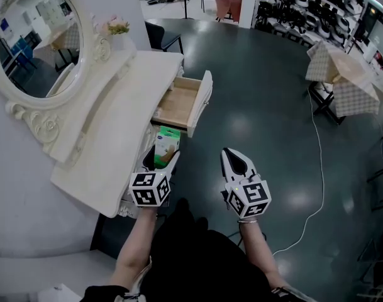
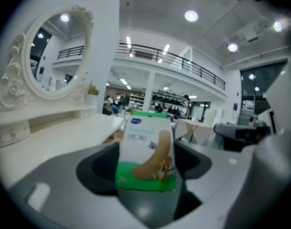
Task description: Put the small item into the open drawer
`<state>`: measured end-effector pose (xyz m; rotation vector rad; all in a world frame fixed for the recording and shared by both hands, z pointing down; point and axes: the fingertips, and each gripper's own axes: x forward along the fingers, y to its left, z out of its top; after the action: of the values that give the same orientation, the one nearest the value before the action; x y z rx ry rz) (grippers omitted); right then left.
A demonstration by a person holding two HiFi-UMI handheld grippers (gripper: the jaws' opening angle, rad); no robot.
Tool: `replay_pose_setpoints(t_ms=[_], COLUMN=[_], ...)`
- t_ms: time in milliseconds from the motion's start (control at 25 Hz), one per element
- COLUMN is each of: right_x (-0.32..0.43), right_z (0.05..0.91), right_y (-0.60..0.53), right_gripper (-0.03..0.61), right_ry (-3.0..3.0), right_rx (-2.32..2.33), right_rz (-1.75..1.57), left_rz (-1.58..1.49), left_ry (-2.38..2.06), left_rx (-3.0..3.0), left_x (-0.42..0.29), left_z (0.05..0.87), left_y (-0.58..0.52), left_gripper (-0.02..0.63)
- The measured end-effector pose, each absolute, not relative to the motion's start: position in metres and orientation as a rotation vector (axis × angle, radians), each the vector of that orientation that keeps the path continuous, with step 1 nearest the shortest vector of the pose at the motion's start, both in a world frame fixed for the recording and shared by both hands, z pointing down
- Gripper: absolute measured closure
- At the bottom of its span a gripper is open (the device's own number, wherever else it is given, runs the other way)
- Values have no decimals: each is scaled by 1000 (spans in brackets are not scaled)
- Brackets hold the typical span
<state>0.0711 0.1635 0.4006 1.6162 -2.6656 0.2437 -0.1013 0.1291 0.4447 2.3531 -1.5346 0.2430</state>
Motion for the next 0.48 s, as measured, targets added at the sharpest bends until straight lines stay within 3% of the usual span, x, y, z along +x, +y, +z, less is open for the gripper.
replay_pose_setpoints(t_ms=[480], right_x=[78], right_z=[411], right_y=[116], right_gripper=[581], right_ry=[-2636], right_rx=[1644], right_rz=[277], left_rz=[240], left_ry=[-1539], left_rx=[2346], left_x=[-100], left_z=[451], left_y=[77], left_gripper=[258])
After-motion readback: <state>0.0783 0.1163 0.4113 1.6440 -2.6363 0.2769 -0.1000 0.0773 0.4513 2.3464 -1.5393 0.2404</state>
